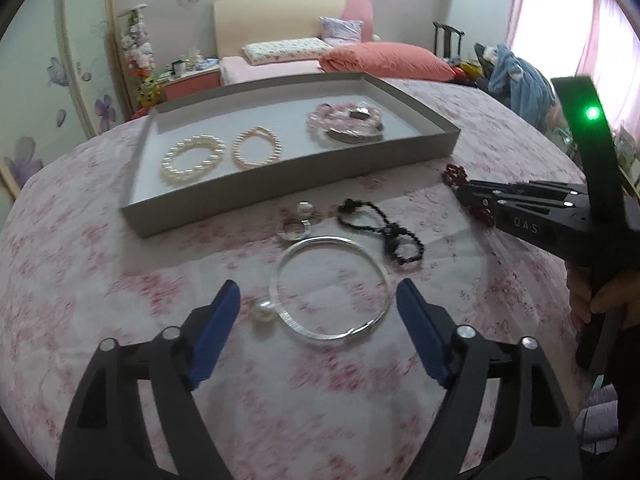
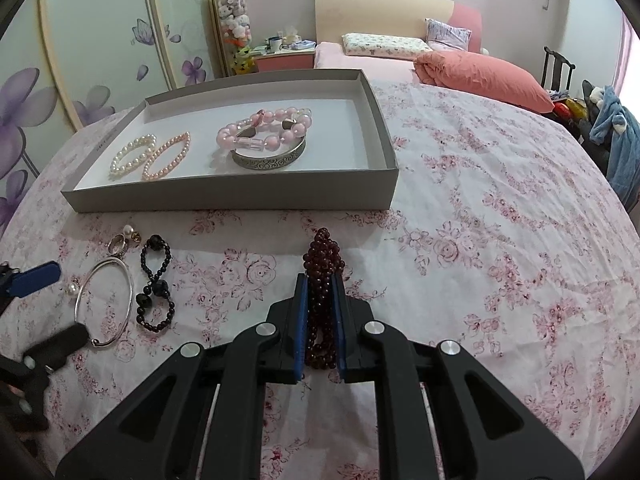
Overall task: Organize jewelry
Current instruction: 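Grasp and lift the dark red beaded bracelet with the right tool while the left tool approaches the silver bangle, then grasp and lift the silver bangle with the left tool while the right tool holds the red bracelet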
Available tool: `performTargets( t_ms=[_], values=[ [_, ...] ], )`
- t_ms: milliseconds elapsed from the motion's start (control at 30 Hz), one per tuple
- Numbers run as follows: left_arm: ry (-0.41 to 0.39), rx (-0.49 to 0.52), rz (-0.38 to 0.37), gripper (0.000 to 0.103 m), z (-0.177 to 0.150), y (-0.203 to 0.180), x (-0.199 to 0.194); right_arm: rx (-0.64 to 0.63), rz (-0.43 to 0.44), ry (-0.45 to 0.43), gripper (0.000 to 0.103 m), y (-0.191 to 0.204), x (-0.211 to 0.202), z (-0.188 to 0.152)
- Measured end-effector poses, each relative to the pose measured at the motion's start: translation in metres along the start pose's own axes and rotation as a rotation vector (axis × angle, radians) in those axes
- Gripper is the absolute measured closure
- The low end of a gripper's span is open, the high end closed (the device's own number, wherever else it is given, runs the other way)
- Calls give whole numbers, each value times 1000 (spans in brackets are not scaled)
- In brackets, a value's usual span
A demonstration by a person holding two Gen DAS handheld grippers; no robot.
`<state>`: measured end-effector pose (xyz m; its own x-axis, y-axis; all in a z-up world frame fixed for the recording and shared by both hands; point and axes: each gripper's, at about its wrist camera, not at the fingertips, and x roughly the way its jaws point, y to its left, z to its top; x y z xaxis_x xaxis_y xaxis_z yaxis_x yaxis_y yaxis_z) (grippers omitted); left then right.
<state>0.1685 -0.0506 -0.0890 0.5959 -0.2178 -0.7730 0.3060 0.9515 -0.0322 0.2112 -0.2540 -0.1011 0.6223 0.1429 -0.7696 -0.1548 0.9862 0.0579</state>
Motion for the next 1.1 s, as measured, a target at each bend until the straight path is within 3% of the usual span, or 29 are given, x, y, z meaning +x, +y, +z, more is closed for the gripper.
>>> performTargets(
  t_ms=[233, 333, 1100],
  values=[
    [55, 51, 40, 17, 6, -14, 23, 17, 22, 0, 91, -2, 1, 0],
    [42, 40, 28, 32, 5, -12, 22, 23, 29, 0, 91, -3, 1, 0],
    [47, -11, 68, 26, 10, 10, 24, 21, 98, 3, 90, 0, 0, -2]
  ],
)
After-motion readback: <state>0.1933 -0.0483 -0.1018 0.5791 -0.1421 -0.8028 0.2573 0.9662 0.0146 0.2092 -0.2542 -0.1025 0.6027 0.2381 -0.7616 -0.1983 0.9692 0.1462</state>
